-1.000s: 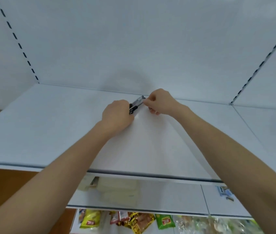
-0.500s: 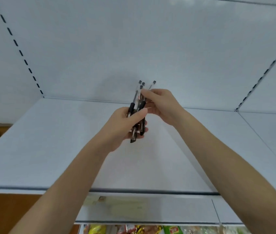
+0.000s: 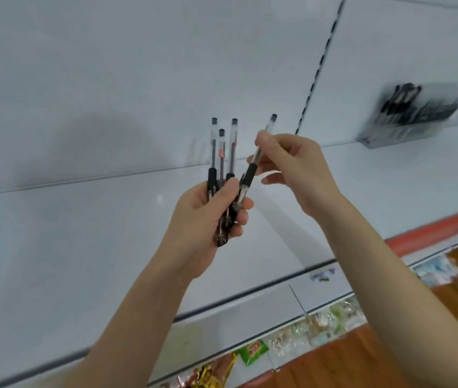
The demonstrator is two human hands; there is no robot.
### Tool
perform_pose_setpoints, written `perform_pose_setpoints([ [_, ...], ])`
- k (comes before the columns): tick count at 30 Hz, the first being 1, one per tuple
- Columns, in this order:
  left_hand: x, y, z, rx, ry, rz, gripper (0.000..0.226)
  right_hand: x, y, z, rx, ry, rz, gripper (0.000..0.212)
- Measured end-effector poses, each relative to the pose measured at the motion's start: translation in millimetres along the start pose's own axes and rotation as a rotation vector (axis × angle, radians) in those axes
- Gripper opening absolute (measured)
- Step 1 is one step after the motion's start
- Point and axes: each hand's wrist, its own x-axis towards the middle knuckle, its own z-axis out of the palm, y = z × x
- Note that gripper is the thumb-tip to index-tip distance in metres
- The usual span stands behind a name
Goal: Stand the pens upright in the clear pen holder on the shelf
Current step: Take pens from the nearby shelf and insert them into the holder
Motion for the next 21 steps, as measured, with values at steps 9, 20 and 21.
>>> perform_pose_setpoints([
  [9,11.2,-48.6,126.1,-0.05,-0.107,0.019,0.015,-28.6,44.6,-156.9,-0.895,0.114,-0.761,0.027],
  [20,26.7,-114.1,269.0,-0.02,-0.028,-0.022,0.012,-31.1,72.4,-341.2,-0.673,0.124,-0.367,0.014],
  [21,31.5,-115.1,273.6,-0.029,-0.001,-0.021,0.012,-22.5,73.3,-351.9,-0.615,0.141,-0.293,0.015],
])
